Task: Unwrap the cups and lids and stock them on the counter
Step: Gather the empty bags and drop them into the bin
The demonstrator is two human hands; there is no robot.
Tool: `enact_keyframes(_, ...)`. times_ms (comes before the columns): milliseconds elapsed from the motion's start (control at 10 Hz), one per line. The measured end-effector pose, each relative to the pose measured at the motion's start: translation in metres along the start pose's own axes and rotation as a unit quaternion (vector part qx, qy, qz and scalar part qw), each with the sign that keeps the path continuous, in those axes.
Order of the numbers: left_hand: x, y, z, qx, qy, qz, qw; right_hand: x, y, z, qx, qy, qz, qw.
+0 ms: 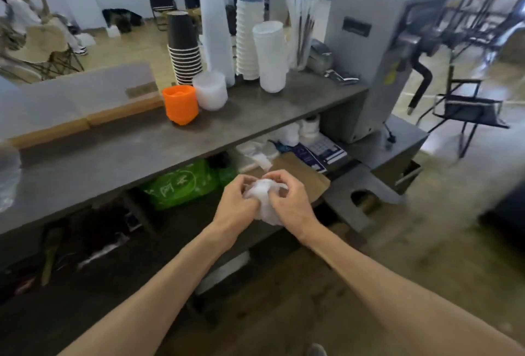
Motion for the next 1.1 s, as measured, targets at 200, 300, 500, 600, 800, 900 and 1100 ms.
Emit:
enact_keyframes(200,-0.011,0.137,0.037,-0.082,0.021,0.018,0.996,0.086,-0.104,0.020,0.018,0.101,-0.012,0.995)
enact_keyframes(300,-0.026,0.216,0.060,-0.147,0.008,0.026,0.989,0.135,-0.165,0.040,0.034,0.140,-0.016,0.989)
enact_keyframes(500,-0.070,0.336,0.115,-0.188,0.005,0.150,0.971,0.234,-0.247,0.088,-0.037,0.154,-0.115,0.981)
enact_keyframes(600,-0.091,0.357,0.133,-0.175,-0.032,0.196,0.964,0.279,-0.262,0.095,-0.082,0.157,-0.139,0.974)
enact_keyframes(800,-0.138,0.364,0.162,-0.155,-0.068,0.249,0.953,0.378,-0.257,0.152,-0.219,0.199,-0.325,0.898)
enact_keyframes(900,-0.154,0.371,0.177,-0.153,-0.057,0.266,0.950,0.407,-0.237,0.182,-0.283,0.188,-0.364,0.867)
enact_keyframes(1100,-0.165,0.398,0.194,-0.122,-0.026,0.351,0.928,0.453,-0.228,0.188,-0.329,0.164,-0.469,0.803)
Point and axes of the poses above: each hand's wrist, its own z-axis towards the middle knuckle, its own y-axis out of the palm, x = y × z, the point moved 7 cm from there along z, towards the middle knuckle, and after that the axes turned 5 degrees about y, right-handed, at the moved point
